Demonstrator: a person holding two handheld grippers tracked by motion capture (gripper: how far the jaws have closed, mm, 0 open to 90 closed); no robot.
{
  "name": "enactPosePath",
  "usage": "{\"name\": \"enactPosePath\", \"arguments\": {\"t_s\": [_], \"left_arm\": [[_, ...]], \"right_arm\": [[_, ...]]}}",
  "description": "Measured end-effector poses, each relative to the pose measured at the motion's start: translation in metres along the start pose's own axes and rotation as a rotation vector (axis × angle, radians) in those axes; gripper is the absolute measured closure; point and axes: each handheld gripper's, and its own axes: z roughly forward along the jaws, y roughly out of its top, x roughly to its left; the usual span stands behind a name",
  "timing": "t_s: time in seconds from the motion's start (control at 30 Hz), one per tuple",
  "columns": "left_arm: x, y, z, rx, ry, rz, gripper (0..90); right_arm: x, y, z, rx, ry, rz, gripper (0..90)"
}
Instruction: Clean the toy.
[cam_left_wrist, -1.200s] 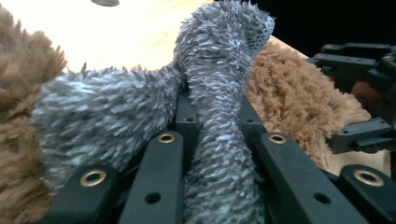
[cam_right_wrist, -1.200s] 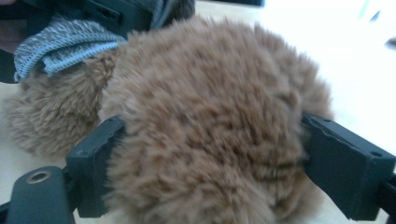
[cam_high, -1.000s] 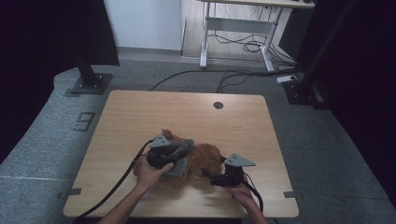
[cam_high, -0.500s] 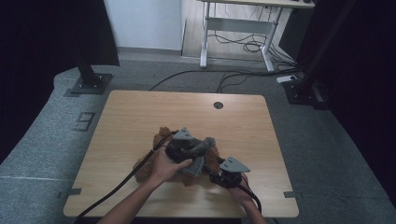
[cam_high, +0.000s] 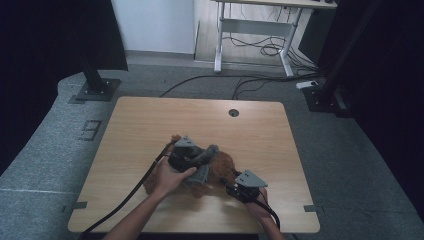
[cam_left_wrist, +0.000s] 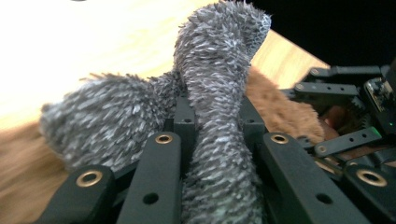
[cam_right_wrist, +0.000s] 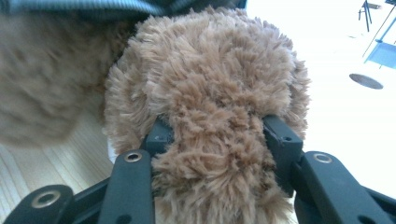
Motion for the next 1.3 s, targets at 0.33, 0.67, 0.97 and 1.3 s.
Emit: {"name": "enactPosePath", "arguments": {"t_s": [0.33,0.67,0.97,1.3], "left_arm": [[0.051,-0.021,-0.052,-0.074,0.068,-0.098,75.6],[0.073,-0.034,-0.075,-0.102,0.122,-0.151,75.6],[-0.001,0.016,-0.033,-0.089,-0.046,0.019,75.4],[-0.033,0.018,0.039,0.046,-0.025,0.086,74.9]], "right_arm": [[-0.001,-0.001,-0.001,-0.008,0.016,-0.017,55.7],[-0.003,-0.003,-0.002,-0.015,0.033,-0.033,56.0],[-0.001,-0.002,-0.001,-0.037,0.059,-0.036,55.6],[-0.004,-0.002,0.001,-0.02,0.051,-0.007,55.0]]}}
